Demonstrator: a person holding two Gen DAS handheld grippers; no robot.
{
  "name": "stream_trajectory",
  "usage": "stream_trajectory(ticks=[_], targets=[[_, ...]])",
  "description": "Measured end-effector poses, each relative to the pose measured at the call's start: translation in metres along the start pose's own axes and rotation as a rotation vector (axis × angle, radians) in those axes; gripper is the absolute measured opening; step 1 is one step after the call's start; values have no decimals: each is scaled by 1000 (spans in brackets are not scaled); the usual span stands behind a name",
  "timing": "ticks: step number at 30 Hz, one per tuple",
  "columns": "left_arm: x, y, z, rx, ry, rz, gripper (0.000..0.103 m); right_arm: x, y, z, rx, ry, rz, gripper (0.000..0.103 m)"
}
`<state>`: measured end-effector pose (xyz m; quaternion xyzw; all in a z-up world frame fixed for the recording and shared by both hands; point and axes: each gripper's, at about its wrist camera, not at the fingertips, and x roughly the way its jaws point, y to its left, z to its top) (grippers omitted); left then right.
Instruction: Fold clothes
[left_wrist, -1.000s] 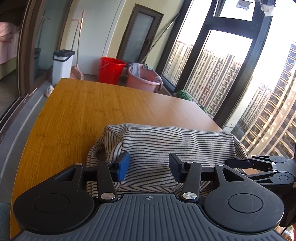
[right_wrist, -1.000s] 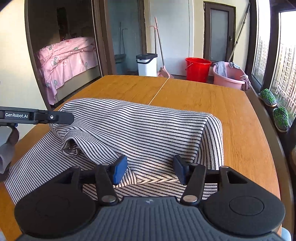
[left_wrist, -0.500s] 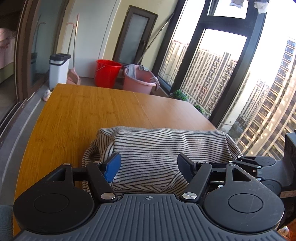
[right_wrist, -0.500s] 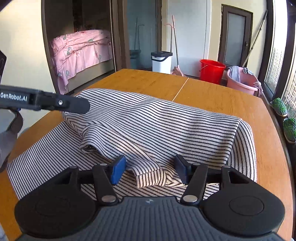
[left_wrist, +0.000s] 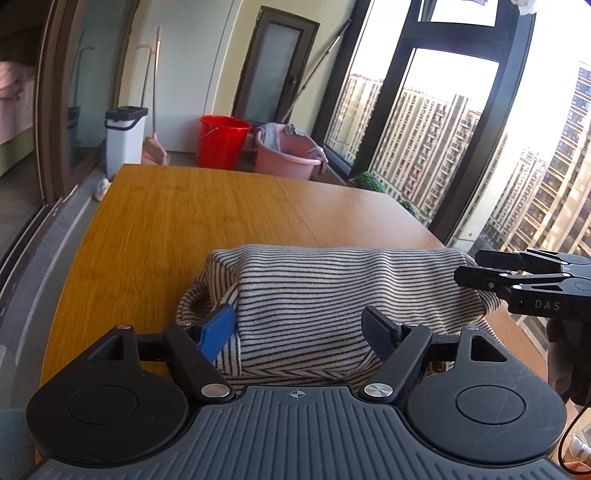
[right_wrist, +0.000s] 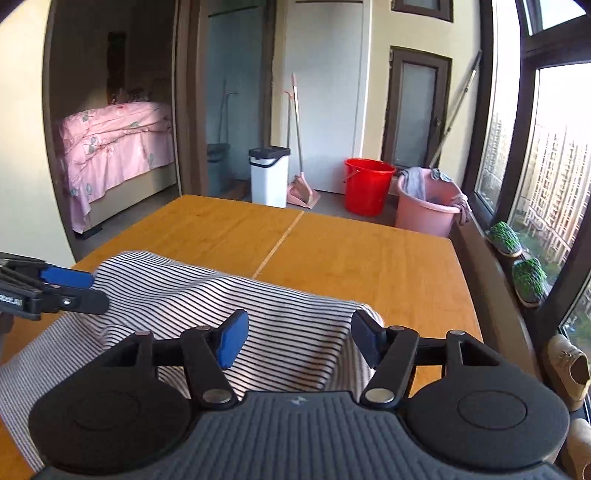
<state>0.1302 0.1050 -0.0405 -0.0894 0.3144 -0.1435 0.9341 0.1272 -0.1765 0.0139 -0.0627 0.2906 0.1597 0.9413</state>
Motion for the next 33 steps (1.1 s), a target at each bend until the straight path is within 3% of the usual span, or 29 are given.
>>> stream_trajectory(ticks=[4, 7, 11, 17, 22, 29, 33], targets=[[1, 2, -4, 1, 16, 10, 82, 17, -21, -25, 79, 105, -23, 62], [-2, 3, -5, -3, 19, 11, 83, 15, -32, -36, 141, 111, -2, 64], [-3, 3, -6, 2, 23, 12, 87, 11, -30, -39, 124, 104, -11, 64], [-5, 3, -8, 5, 26, 11, 89, -12, -19, -18, 82, -21, -28, 64], [-4, 2, -9, 10, 27, 7, 92, -19, -5, 0, 37, -91, 8, 57], [-6, 4, -11, -1, 26, 0, 93, 19, 0, -18, 59, 44, 40, 59], [-16, 14, -5, -46, 6, 17, 93, 17, 4, -21, 45, 64, 39, 61]])
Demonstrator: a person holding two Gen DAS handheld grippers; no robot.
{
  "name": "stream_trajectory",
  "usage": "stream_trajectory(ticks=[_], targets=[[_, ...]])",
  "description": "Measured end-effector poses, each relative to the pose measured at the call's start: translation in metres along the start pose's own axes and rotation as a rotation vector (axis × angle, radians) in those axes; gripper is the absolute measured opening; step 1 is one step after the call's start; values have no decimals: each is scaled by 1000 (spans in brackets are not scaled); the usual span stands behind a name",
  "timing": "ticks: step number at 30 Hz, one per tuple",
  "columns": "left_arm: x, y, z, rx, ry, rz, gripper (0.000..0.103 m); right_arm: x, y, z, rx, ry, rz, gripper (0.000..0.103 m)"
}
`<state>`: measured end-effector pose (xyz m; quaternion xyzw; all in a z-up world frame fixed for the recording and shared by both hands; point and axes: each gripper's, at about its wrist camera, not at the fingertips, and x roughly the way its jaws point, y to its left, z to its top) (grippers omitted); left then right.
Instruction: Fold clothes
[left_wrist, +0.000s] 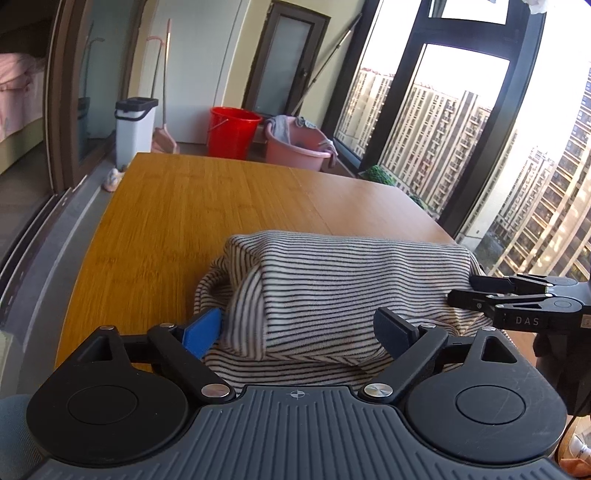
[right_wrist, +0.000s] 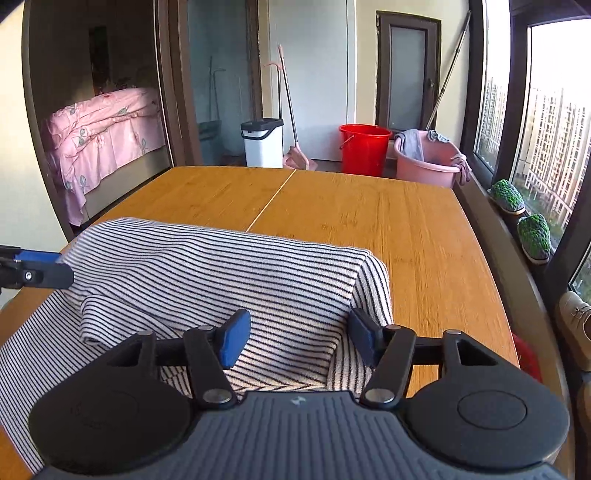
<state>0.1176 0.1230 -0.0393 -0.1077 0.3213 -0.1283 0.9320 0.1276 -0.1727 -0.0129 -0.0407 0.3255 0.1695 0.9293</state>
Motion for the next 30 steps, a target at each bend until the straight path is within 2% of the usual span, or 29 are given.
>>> stream_trajectory(ticks=[4, 6, 11, 14, 16, 20, 22, 25, 28, 30], targets=[[-13, 9, 13, -71, -45, -21, 94, -6, 3, -2, -9, 7, 2, 61], [-11, 4, 18, -60, -47, -14, 94, -13, 2, -1, 5, -7, 10, 61], [12, -13, 17, 0, 15, 18, 94, -35, -6, 13, 21, -92, -2, 61], [20, -18, 13, 17, 46, 22, 94, -36, -16, 22, 23, -112, -15, 61], [23, -20, 11, 25, 56, 26, 94, -29, -20, 23, 33, -95, -23, 63], [27, -19, 8, 24, 73, 27, 94, -1, -30, 8, 73, 21, -51, 67], [27, -18, 3, 24, 87, 26, 95, 7, -38, -5, 119, 59, -37, 71], [20, -13, 8, 5, 61, 19, 95, 0, -48, -8, 175, 45, -18, 72], [15, -10, 22, -19, 13, 20, 96, -11, -51, -1, 171, -6, -12, 72], [21, -12, 28, -17, 10, 37, 97, -15, -54, 5, 186, -34, 4, 75]])
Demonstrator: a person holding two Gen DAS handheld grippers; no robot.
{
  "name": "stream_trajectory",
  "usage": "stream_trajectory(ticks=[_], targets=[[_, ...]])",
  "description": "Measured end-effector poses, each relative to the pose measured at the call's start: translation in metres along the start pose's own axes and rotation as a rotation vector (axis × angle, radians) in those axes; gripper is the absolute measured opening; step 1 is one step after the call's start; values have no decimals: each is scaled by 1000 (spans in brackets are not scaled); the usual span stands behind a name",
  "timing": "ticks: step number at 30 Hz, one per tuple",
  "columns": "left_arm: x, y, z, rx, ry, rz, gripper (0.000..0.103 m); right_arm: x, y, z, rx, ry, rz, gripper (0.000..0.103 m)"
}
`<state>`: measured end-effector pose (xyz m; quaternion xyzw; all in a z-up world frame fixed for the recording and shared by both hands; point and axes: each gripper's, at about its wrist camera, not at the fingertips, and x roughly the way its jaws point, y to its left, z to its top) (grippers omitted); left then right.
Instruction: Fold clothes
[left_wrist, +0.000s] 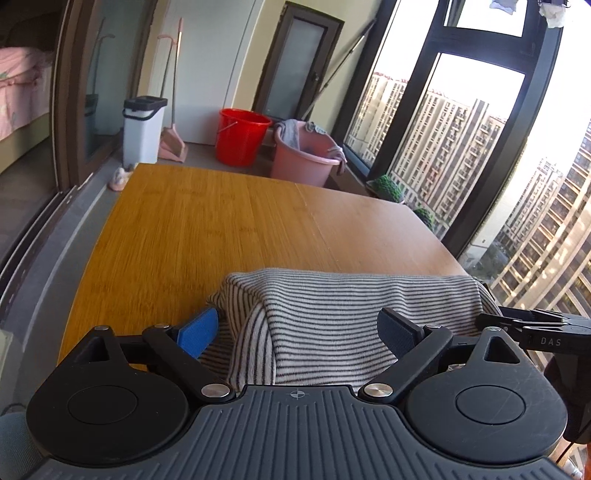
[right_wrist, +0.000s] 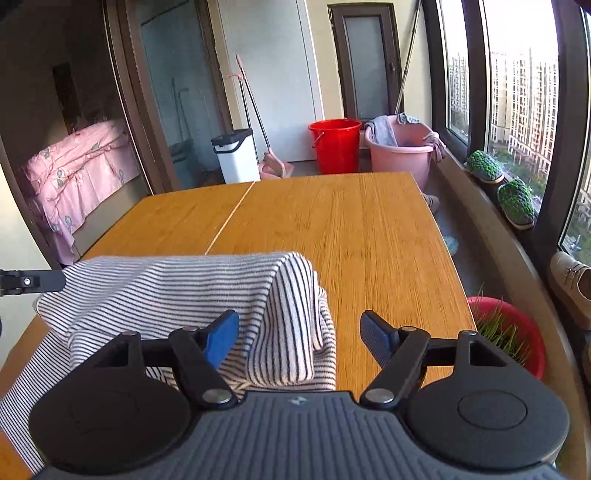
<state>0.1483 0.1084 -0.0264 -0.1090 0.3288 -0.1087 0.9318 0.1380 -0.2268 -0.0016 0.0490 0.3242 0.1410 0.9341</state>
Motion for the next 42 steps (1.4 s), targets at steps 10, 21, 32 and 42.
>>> stream_trajectory(ticks=[10, 21, 32, 42], targets=[[22, 3, -17, -69, 62, -49, 87, 17, 10, -1, 37, 57, 40, 75], [47, 21, 8, -103, 57, -26, 53, 60, 25, 19, 3, 10, 10, 48], [46, 15, 23, -78, 2, -23, 41, 51, 28, 43, -31, -56, 18, 33], [-29, -2, 10, 12, -68, -84, 40, -28, 36, 36, -74, -150, 126, 31]])
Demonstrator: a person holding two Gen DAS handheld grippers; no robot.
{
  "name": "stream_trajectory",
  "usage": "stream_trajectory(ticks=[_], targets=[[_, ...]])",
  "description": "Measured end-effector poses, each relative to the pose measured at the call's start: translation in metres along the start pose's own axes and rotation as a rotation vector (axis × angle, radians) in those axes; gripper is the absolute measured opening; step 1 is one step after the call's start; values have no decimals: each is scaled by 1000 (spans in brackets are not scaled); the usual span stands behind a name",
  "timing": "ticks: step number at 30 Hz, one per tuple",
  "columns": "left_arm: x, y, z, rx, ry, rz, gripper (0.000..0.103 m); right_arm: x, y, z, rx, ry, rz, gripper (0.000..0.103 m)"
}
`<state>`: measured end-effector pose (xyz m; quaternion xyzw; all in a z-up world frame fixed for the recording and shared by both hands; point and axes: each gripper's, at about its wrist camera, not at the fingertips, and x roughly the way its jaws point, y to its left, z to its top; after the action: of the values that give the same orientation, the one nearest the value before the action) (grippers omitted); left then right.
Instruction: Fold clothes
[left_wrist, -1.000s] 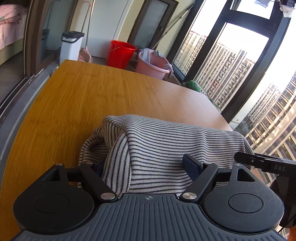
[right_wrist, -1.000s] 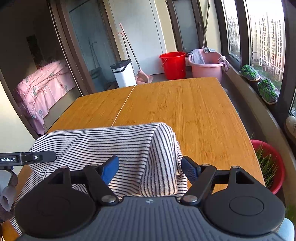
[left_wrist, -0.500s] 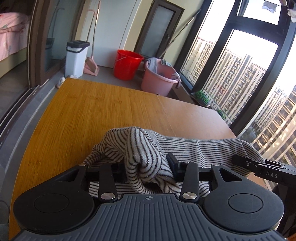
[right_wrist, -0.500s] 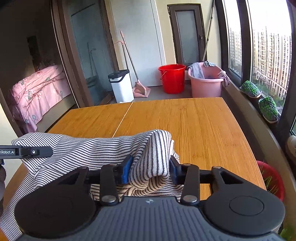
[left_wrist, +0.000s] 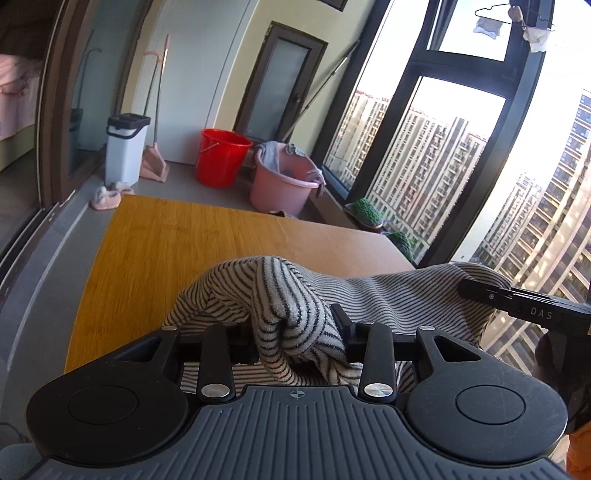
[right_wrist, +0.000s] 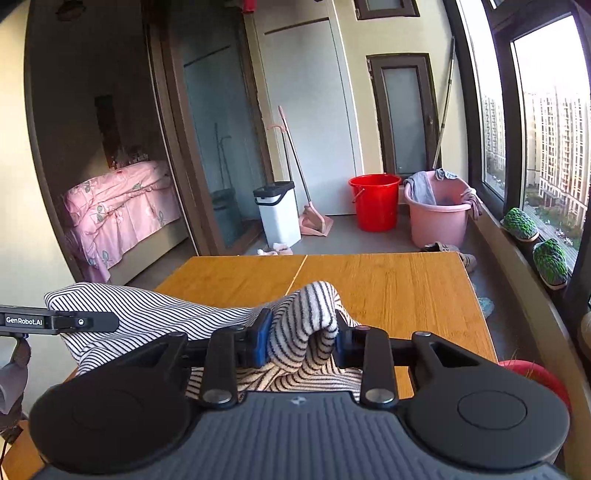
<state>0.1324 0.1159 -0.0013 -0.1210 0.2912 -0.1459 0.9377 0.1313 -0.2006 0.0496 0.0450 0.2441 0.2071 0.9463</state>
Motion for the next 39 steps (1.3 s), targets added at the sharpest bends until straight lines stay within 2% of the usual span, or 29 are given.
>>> stream_trajectory(ticks=[5, 10, 13, 15, 19, 24, 26, 29, 32, 34, 36, 37, 38, 39], targets=[[-32, -16, -27, 43, 47, -3, 41, -30, 8, -33, -30, 93, 42, 31], [-29, -12, -64, 55, 164, 4, 46, -29, 3, -70, -25, 195, -5, 32], [-23, -4, -73, 23, 191, 17, 55, -20, -3, -79, 12, 212, -19, 42], [-20, 1, -78, 2, 208, 25, 60, -15, -6, -82, 27, 212, -20, 43], [-8, 13, -74, -12, 193, 37, 62, -5, -7, -81, 35, 202, -27, 43], [18, 29, -48, -8, 115, 123, 62, 22, -9, -72, 59, 179, -40, 43], [28, 34, -38, -31, 106, 144, 61, 31, -8, -69, 51, 173, -52, 43], [32, 28, -33, -7, 97, 160, 63, 36, -9, -66, 46, 170, -61, 44], [30, 27, -34, -8, 99, 154, 63, 36, -11, -64, 50, 172, -60, 46], [25, 29, -36, -24, 103, 142, 66, 34, -11, -63, 57, 173, -54, 52], [18, 31, -39, -51, 110, 107, 73, 32, -12, -63, 71, 171, -36, 66], [15, 32, -42, -66, 114, 82, 78, 31, -12, -63, 78, 172, -23, 66], [12, 33, -44, -78, 117, 61, 78, 33, -11, -65, 81, 179, -8, 66], [14, 33, -46, -72, 121, 60, 76, 35, -9, -66, 76, 186, -1, 52]])
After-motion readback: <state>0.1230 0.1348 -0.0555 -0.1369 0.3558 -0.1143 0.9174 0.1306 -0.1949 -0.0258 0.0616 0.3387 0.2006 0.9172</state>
